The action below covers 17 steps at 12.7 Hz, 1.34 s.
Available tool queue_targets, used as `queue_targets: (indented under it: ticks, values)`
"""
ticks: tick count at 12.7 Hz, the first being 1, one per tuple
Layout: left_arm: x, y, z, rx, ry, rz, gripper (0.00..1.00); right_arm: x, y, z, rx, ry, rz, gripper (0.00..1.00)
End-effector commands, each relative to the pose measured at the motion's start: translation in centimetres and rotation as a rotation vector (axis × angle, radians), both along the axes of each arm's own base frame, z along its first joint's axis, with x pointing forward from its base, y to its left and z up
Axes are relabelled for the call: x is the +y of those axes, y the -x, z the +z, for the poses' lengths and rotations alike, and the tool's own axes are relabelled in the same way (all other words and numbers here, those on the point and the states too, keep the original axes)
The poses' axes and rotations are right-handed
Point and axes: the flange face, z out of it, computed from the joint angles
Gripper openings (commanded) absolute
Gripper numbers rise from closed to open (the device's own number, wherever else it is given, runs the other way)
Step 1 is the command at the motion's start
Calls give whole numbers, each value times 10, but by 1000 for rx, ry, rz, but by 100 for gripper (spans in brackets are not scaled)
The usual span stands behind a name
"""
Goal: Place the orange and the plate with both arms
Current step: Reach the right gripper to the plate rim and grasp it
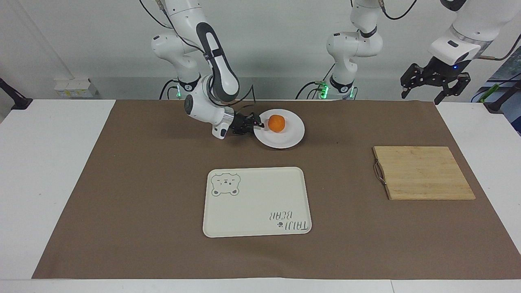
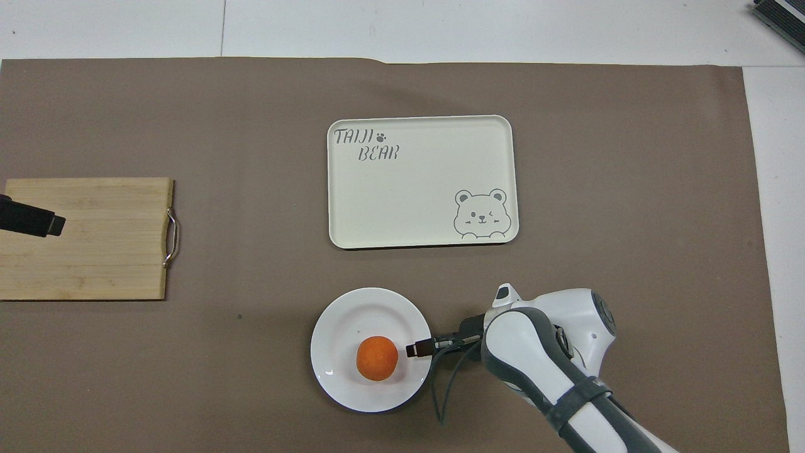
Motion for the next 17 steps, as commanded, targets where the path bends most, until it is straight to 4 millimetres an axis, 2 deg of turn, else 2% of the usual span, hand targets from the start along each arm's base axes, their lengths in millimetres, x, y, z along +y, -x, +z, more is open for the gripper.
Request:
queue_targets:
  ticks: [1,2,4,5,10,14,17]
  values:
    - [3,4,5,5,3,-1,100,0,17,4,-33,-23,-36,42]
    - [3,4,5,5,3,-1,100,7,27,2,-34,-21,-45,33]
    - [3,4,5,5,3,-1,100,10,39,-3,-45,12,-55,5]
    - [3,4,5,5,3,-1,100,6,41,-4,-42,9,-59,0]
    - [3,4,5,5,3,-1,100,1,37,-3,-19,-21,-84,0]
    - [3,4,5,5,3,-1,100,0,31,2,44,-112,-177,0]
    - [3,4,5,5,3,-1,100,-5,17,10,69,-158,-212,0]
